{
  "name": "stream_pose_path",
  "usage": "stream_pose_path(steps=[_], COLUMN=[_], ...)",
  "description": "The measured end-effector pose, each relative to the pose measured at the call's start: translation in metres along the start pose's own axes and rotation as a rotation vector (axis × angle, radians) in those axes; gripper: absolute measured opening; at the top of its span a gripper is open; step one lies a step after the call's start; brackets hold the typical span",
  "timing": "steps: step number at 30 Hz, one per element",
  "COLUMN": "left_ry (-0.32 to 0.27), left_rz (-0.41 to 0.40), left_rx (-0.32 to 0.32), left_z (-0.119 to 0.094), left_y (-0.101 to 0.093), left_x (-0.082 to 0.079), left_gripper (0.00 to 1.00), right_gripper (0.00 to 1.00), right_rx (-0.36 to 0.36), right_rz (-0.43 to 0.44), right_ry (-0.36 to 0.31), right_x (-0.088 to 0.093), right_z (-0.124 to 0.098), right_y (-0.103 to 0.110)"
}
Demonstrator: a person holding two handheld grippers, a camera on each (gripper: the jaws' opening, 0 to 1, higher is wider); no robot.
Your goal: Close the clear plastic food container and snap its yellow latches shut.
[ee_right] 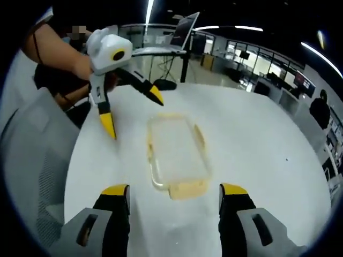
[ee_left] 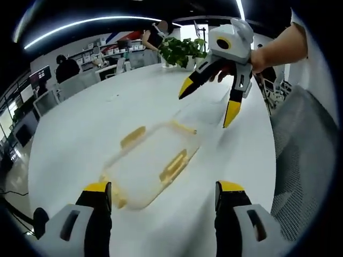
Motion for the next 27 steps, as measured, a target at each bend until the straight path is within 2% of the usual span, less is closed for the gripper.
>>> stream_pose_path(steps=[4, 12, 15, 27], left_ry=[0.015, 0.068, 0.078, 0.131], left_rz=[0.022, 0.12, 0.145, 0.243], left_rx=[0.017, 0.066, 0.076, 0.109], left_z=[0.002, 0.005, 0.005, 0.009], left_y=[0.001, 0.004, 0.006, 0.019], left_x=[0.002, 0.006, 0.005, 0.008], left_gripper=[0.78, 0.73, 0.73, 0.7], right_gripper=[0.67, 0.67, 0.61, 0.61], right_rx=[-0.015, -0.039, -0.029, -0.051], right_rz=[-0.019, -0.051, -0.069, -0.071], right_ry=[0.029, 0.07, 0.087, 0.122], right_x=[0.0, 0.001, 0.002, 0.006], right_z=[0.005, 0.015, 0.014, 0.024], right_y=[-0.003, -0.005, -0.008, -0.015])
Point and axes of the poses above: the point that each gripper's makers call its tool centre point, and the gripper's own axes: z roughly forward along the fingers, y roughly to its left, x roughly out of its underside, the point moved 5 cm from there along -z, roughly backward along the fingers, and after that the axes turned 5 degrees about -x, right-handed, at the moved point
